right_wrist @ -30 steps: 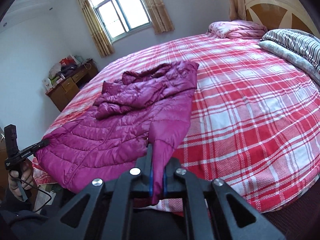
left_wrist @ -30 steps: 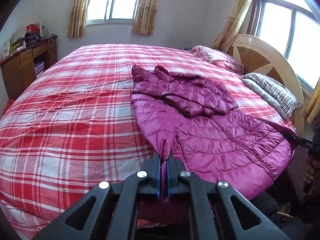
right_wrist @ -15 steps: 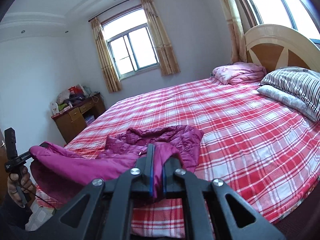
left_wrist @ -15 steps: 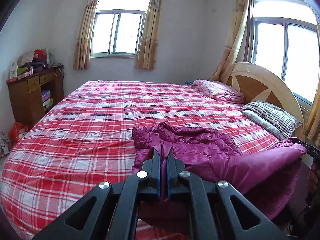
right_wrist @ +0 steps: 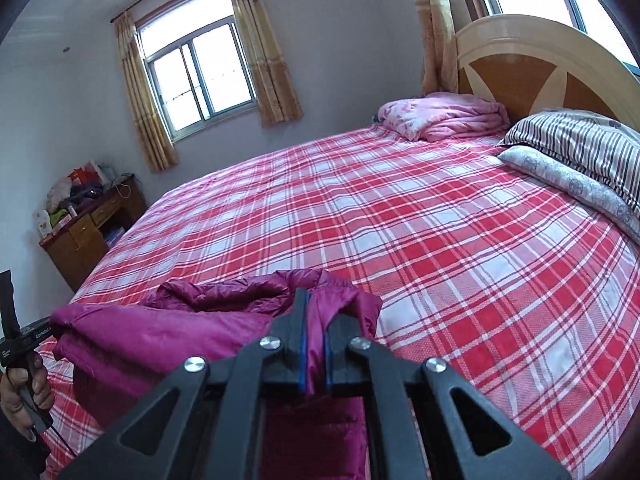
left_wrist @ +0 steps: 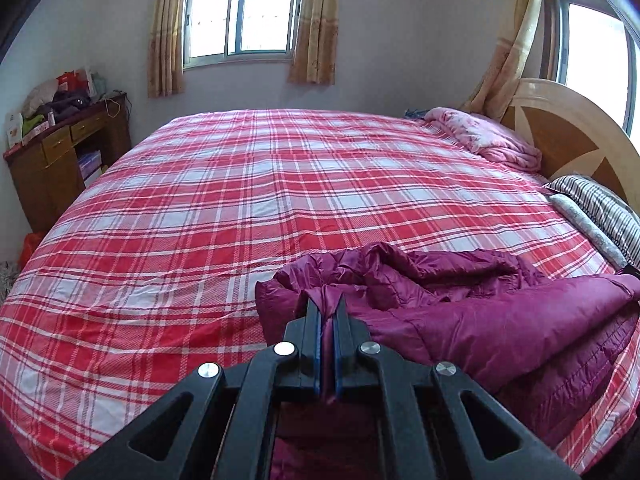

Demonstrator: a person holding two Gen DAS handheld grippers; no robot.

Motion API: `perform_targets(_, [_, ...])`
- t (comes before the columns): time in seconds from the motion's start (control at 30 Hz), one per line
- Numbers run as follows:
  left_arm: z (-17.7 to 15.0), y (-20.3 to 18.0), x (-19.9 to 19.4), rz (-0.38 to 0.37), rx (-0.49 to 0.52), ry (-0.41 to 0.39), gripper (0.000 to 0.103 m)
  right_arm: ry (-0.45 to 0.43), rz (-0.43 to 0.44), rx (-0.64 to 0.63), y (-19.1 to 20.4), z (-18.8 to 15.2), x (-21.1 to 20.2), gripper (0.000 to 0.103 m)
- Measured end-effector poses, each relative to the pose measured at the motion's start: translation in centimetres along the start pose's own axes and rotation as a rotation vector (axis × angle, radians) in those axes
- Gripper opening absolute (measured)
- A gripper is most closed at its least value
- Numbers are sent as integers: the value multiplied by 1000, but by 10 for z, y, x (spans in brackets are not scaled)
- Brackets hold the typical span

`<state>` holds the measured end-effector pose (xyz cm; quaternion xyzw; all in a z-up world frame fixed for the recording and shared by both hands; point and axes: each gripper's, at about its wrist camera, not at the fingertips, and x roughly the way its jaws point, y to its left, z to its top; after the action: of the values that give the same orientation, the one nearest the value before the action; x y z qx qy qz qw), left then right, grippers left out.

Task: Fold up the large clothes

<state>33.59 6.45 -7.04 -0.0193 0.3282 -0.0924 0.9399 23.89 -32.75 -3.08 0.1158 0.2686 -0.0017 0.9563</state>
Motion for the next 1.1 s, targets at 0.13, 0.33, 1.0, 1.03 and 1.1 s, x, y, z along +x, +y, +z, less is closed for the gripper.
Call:
perform_targets(0.13, [6, -3, 41, 35, 9, 42, 4, 42, -37, -11, 1, 10, 39, 7])
perform_targets(0.33, [9, 2, 73, 20, -29, 110, 9, 124, -102, -45, -2, 5, 90, 7])
perform_targets(1.0, [28, -10, -5, 276, -56, -223, 93, 156, -152, -43, 12, 9, 128, 29])
perform_targets(1.03, [25, -17, 0, 270, -36, -216, 93, 152, -145, -32, 11, 11, 126, 34])
perform_targets(1.1, [20, -31, 12, 272, 6, -198, 93, 130, -132, -9, 9, 15, 121, 73])
